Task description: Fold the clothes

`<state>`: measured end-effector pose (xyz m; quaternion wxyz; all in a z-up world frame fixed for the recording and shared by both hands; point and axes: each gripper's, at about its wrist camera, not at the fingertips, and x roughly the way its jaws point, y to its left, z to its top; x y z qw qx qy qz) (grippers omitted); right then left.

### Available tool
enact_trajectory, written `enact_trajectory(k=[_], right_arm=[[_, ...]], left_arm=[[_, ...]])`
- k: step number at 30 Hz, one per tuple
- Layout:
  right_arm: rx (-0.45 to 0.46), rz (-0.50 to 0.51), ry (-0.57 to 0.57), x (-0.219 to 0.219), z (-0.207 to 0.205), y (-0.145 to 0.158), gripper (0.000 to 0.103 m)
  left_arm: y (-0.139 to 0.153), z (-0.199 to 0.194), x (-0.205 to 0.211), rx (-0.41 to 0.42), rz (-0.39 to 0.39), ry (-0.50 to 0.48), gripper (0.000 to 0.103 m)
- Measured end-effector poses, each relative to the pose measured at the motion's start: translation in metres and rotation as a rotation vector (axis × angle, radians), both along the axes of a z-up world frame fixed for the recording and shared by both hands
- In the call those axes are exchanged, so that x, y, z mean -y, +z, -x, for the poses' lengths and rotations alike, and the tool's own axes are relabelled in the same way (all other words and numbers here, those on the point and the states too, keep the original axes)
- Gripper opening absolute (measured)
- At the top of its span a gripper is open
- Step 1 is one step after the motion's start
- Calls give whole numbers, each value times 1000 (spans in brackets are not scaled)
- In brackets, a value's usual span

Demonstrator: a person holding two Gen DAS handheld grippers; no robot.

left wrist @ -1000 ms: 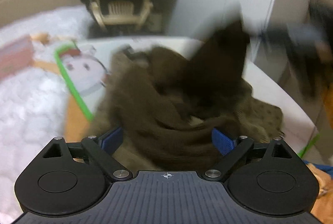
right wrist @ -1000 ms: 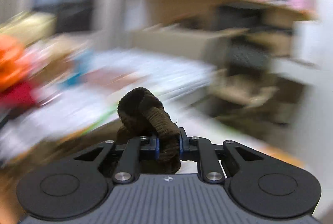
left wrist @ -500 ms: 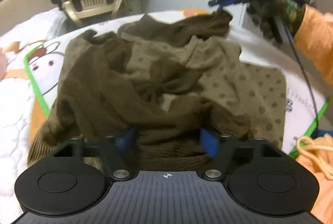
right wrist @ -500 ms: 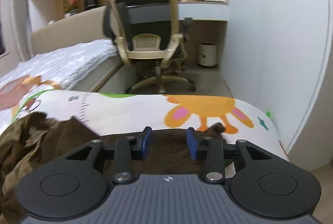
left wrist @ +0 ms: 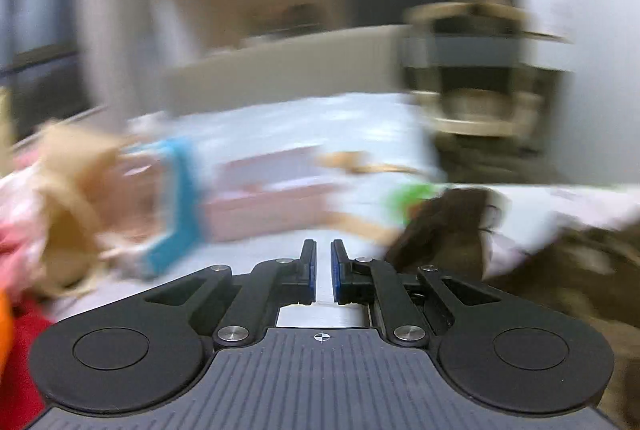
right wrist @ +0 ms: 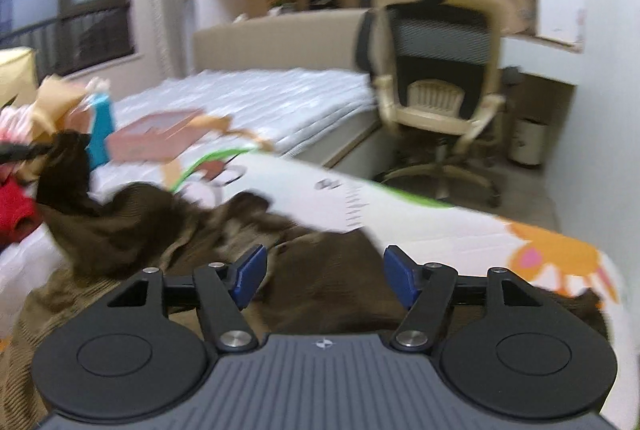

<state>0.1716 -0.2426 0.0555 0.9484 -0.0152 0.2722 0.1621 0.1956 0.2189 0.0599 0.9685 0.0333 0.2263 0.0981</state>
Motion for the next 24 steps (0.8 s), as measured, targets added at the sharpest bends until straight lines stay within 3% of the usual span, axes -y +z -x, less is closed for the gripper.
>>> enact_trajectory(k=[2,3,4,6,8,10,13,15,18,19,24], right_arm=[[-42,-9,34,-13,-6,-3,69],[-74,-30,44,-15,-12,-6,69],[-110,-69,49,-17,-20,-8,69],[-184,-152,61,-19,-38,-14,70],[-243,-220,72,-26,-59,-27,72],[-309,-256,74,-36,-82,-43,74],[-497,-293,109,-54,-127,-70,74],[-393,-349,41,-53,-145,-59,71],[-142,-388,-108,-36,-157,-38,71],[-109,-385,-129,-31,-160,-35,71],[-177,-382,-98,-4,-149,-51,73]], left_arm=[[-4,-9,-34,-9,122,90,19],[-5,-10,-44,-19,182,106,33],[-5,-9,-41,-29,228,62,43],[-5,-6,-29,-49,312,-55,78],[-4,-4,-16,-70,396,-172,94],[-3,-1,-3,-90,479,-289,96],[-12,-12,35,-170,613,-473,99],[-23,-24,47,-199,653,-487,100],[-41,-42,62,-239,708,-493,100],[-47,-48,67,-252,726,-495,100],[-77,-78,93,-318,818,-504,100]])
